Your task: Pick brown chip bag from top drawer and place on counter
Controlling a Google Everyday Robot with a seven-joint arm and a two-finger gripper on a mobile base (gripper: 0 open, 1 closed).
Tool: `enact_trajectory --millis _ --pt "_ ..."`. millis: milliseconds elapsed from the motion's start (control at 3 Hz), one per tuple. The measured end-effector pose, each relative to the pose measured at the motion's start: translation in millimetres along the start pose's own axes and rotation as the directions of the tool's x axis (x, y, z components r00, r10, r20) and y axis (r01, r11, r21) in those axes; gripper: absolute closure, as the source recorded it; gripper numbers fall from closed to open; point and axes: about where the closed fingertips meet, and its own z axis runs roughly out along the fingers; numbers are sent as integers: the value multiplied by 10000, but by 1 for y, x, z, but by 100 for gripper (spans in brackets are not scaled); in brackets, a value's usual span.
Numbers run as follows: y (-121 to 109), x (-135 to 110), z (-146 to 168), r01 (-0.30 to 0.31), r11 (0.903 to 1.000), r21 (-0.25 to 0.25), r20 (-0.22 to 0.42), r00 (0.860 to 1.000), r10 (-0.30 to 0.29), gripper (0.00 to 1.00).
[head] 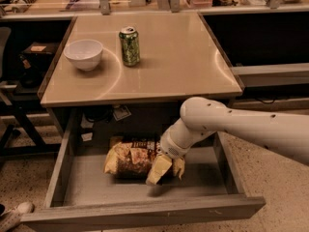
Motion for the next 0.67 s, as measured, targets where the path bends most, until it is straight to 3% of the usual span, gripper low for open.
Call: enact_trajectory --millis 333,667 --pt "0 0 0 0 10000 -1 0 10000 0 0" --pt "0 0 0 0 10000 -2 -1 10000 0 15"
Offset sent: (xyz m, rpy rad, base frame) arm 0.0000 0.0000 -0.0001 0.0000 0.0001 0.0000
